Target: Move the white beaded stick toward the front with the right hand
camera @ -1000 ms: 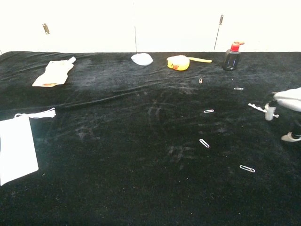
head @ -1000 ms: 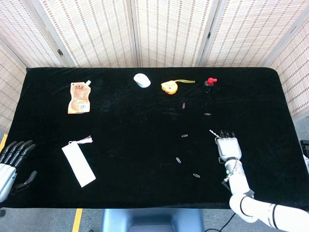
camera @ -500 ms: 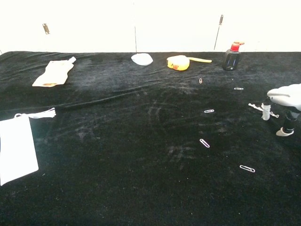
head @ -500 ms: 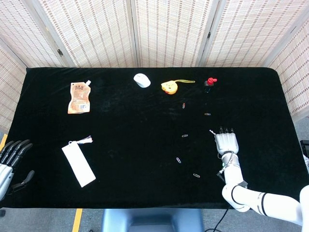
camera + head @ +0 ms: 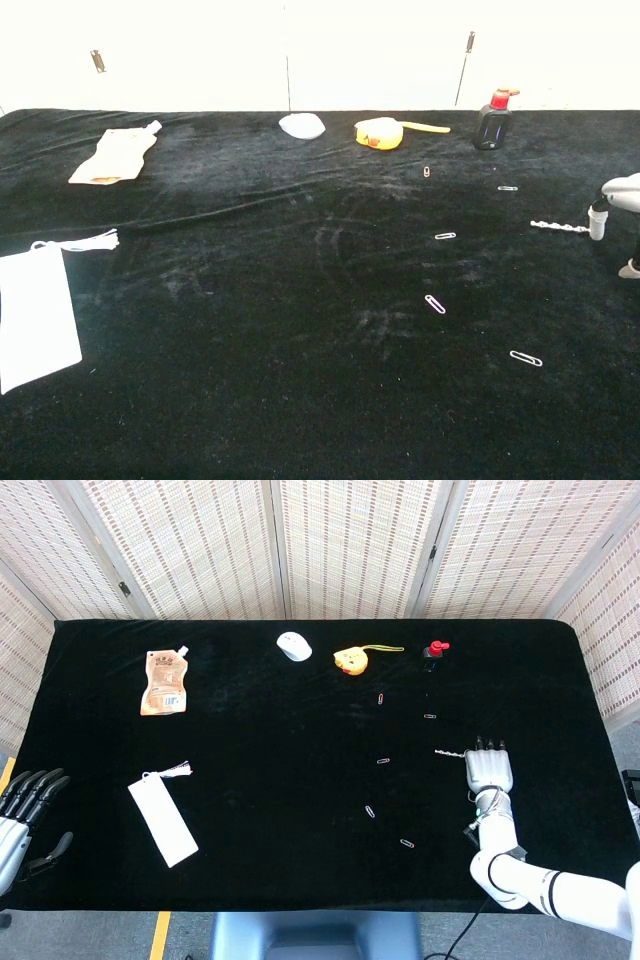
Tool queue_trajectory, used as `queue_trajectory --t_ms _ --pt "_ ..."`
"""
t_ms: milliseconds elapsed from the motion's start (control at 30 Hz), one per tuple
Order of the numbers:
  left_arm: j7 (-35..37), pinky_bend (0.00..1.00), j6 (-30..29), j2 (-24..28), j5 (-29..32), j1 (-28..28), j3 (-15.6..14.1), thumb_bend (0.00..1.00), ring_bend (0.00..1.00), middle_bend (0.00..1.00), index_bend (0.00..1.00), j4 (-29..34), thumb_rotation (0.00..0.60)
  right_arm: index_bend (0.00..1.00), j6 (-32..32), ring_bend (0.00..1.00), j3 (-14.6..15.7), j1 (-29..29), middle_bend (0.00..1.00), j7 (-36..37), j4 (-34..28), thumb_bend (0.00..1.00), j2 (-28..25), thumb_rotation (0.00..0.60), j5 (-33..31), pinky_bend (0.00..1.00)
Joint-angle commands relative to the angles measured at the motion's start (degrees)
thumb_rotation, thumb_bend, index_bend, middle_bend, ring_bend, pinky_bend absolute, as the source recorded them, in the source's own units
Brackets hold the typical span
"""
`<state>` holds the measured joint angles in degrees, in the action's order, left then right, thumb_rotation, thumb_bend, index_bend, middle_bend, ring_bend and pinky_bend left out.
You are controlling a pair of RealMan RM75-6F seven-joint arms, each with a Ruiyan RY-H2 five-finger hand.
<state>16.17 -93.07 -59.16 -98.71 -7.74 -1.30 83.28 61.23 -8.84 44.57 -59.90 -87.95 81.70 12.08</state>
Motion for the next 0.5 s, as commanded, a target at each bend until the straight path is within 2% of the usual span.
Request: queue_trajectory --t_ms 33,167,333,400,500 --pt "-0.01 0.05 -0.11 0.00 0.06 0.08 0.03 0.46 0.08 0.08 0.00 0.02 0.600 0.29 -1.04 0.00 -0.25 -0.08 0.00 1.80 -1.12 0.29 -1.20 0.600 0.61 0.00" --pt "0.19 0.05 -0.27 0.03 0.18 0.18 0.08 0.46 0.08 0.08 0.00 -0.02 0.600 0.29 -1.20 0.00 -0.36 -1.07 0.00 5.31 -6.41 0.29 -5.25 0.600 4.07 0.00" --pt "-0.30 0.05 -0.02 -0.12 -0.12 0.02 -0.01 0.46 0.08 0.08 0.00 0.12 0.600 0.29 1.54 0.00 -0.46 -2.37 0.00 9.34 -13.61 0.29 -9.78 0.600 9.84 0.00" --pt "-0.57 0.05 0.26 -0.18 -0.15 -0.12 -0.03 0.46 0.08 0.08 0.00 0.25 0.600 0.29 3.38 0.00 -0.54 -2.47 0.00 10.49 -13.93 0.29 -9.47 0.600 12.53 0.00" --pt "-0.83 0.05 0.48 -0.21 -0.30 -0.24 -0.10 0.46 0.08 0.08 0.00 0.40 0.600 0.29 6.45 0.00 0.09 -2.36 0.00 11.13 -10.98 0.29 -6.29 0.600 16.97 0.00"
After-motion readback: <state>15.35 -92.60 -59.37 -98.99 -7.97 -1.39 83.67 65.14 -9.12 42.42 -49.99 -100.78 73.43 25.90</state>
